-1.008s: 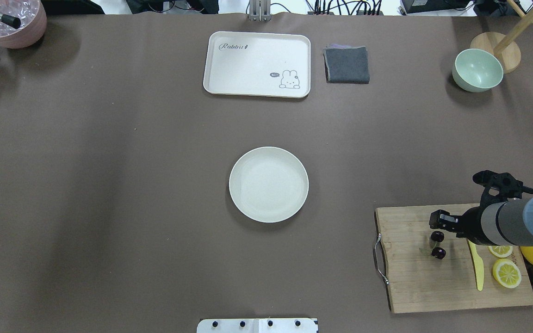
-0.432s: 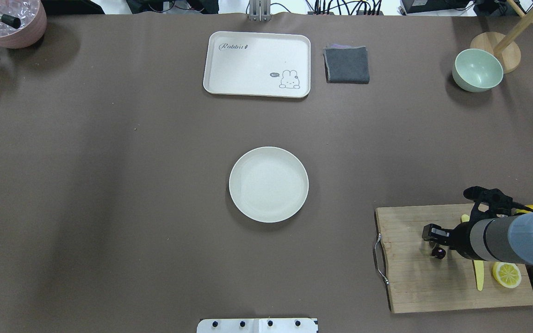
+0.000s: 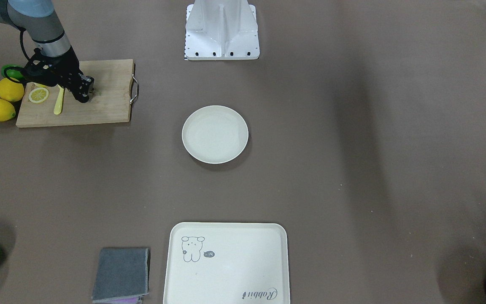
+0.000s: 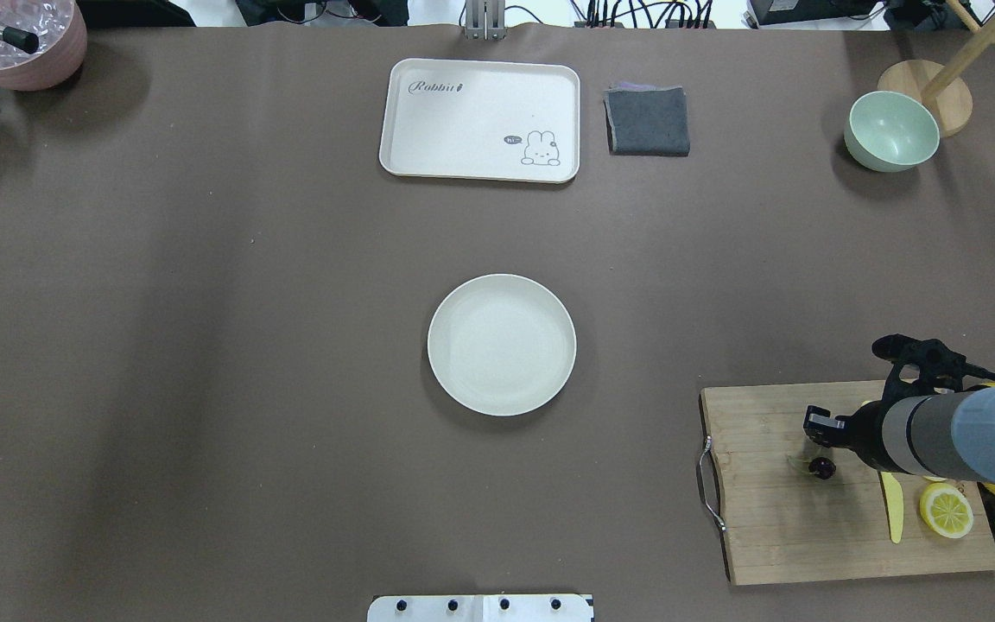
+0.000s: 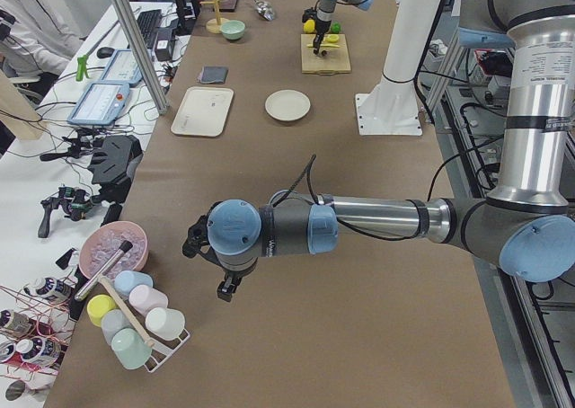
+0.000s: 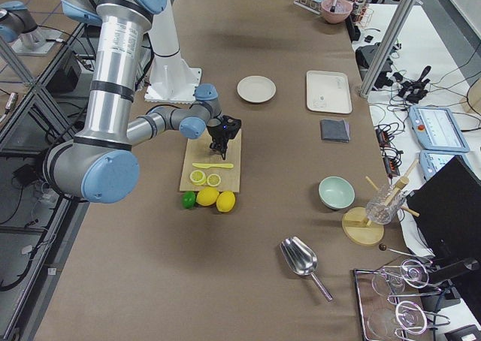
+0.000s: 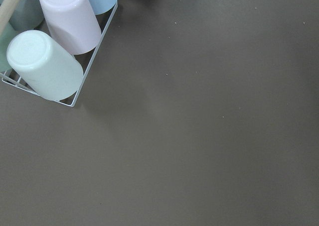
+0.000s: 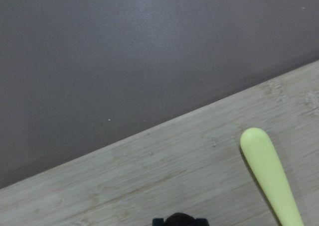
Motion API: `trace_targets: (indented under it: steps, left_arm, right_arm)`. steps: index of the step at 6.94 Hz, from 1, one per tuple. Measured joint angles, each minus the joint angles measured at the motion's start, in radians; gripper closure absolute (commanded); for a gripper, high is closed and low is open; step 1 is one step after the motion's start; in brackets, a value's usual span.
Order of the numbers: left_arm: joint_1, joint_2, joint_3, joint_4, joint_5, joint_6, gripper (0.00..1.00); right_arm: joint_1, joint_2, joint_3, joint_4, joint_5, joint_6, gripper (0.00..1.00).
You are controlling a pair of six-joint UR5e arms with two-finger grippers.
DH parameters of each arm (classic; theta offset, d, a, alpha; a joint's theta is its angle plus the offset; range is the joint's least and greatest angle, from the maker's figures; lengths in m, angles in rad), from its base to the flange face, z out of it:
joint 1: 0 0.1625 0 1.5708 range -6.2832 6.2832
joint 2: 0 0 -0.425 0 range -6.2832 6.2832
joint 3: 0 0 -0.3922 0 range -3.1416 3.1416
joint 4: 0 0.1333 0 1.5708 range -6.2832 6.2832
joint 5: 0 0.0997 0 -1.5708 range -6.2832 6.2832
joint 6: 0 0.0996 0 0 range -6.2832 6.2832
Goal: Place red cherry on plate
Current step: 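Close the right gripper on the cherries' stems and lift, then carry the cherries with the right gripper over the white plate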
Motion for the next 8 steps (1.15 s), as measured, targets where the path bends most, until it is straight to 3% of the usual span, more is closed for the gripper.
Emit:
trace_targets:
  steps: [1,3,6,7,8]
  left_arm:
    - [0.000,0.000,0.000,0.000,0.000,0.000,0.01]
    - [0.000,0.001,0.000,0.000,0.000,0.000,0.01]
    - [0.001,0.001,-0.001,-0.001,0.000,-0.001,0.01]
    - [0.001,0.001,0.000,-0.001,0.000,-0.001,0.01]
    - [0.002,0.001,0.001,-0.001,0.000,-0.001,0.01]
  right_arm:
    - [0.008,0.001,0.005,-0.007,0.008,-0.010,0.83]
    - [0.021,0.002,0.013,-0.011,0.023,-0.018,1.00]
    - [0.042,0.028,0.043,-0.036,0.057,-0.019,1.00]
    - [0.055,0.108,0.058,-0.135,0.071,-0.019,1.00]
    - [0.069,0.263,0.065,-0.318,0.080,-0.019,1.00]
